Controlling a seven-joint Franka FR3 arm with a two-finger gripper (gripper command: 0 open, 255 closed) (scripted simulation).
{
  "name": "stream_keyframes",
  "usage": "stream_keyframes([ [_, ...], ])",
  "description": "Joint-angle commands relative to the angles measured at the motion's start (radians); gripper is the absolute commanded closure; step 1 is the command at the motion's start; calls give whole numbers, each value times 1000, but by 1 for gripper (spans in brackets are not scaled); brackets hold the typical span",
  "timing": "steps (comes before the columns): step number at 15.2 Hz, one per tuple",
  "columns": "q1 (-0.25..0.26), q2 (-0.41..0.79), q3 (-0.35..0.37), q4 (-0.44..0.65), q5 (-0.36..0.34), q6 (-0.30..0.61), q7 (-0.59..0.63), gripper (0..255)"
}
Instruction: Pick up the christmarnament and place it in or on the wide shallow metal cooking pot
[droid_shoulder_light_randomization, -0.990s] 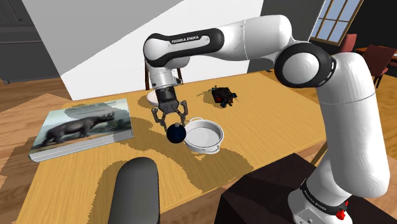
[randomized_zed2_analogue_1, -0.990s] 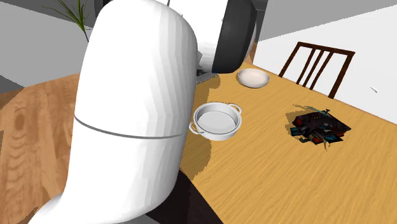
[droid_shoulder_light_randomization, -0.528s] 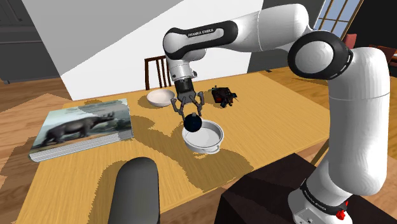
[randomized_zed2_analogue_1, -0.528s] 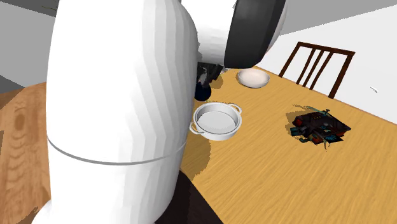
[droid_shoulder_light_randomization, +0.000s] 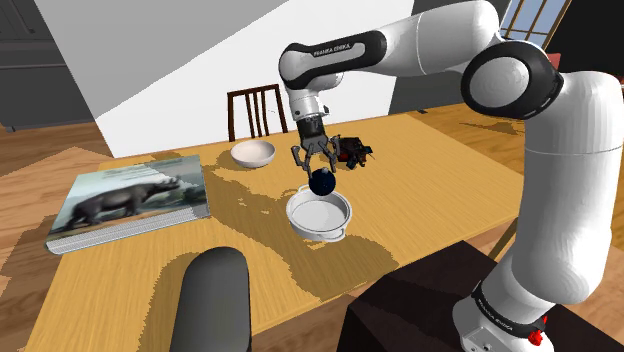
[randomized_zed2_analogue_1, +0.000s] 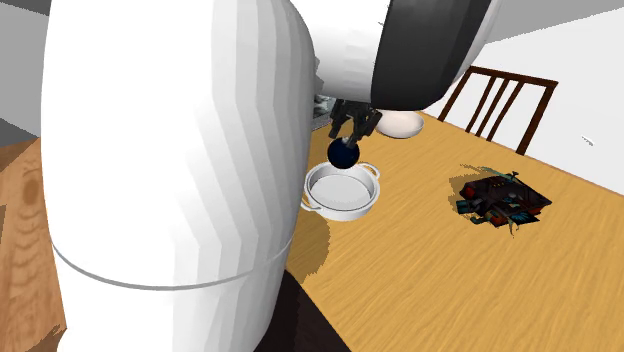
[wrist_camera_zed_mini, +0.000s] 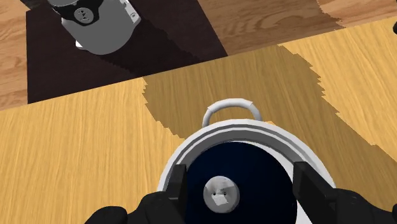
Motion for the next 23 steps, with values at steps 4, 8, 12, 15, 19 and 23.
stream_keyframes([
  [4, 0, 12, -2, -46, -4, 57, -12, 255],
  [8, 1, 29, -4, -75, -8, 102, -19, 255],
  [12, 3, 48, -6, -101, -11, 147, -25, 255],
  [15, 4, 63, -7, -117, -14, 177, -29, 255],
  [19, 4, 64, -7, -117, -14, 177, -29, 255],
  [23, 4, 64, -7, -117, -14, 177, -29, 255],
])
